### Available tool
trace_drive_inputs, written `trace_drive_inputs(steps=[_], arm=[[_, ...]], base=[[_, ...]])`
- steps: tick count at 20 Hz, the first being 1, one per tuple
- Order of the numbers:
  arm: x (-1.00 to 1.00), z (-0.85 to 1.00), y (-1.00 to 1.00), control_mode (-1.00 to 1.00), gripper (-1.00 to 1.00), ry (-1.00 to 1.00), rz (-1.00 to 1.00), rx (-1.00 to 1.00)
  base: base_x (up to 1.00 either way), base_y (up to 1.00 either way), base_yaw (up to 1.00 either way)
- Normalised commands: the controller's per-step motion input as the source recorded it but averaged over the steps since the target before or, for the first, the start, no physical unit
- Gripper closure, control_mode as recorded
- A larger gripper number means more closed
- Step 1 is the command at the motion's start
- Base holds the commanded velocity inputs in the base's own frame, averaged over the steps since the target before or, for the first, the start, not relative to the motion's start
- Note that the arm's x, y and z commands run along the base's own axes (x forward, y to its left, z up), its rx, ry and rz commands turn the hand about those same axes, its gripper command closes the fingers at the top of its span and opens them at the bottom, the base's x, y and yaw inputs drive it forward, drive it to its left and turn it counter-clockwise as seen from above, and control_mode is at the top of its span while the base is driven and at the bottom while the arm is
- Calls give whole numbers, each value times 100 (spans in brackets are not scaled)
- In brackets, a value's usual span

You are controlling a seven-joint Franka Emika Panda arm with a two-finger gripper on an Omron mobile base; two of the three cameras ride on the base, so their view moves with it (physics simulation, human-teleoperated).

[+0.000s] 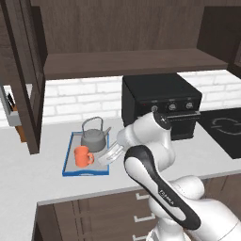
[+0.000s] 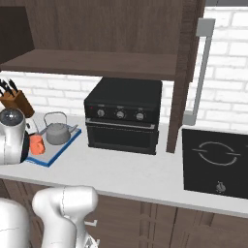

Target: Pick the kettle from the counter and place it on the tray. Then pick the mug from the cabinet and place it on the tray. Then close the cabinet doors.

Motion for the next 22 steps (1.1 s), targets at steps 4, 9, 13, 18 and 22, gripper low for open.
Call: trace_drive_inputs(steps=[4, 9, 13, 18, 22], arm=[[-56, 42, -2, -100, -100, -5, 15, -13], [-54, 38, -8, -100, -100, 0, 18, -2], [-52, 49, 0, -100, -100, -10, 23, -2], [-49, 40, 0, -100, -100, -22, 26, -5], [-40, 26, 0, -100, -100, -21, 24, -3]], base=[[0, 0, 0], [0, 0, 0], [0, 0, 0], [0, 0, 0], [0, 0, 0]])
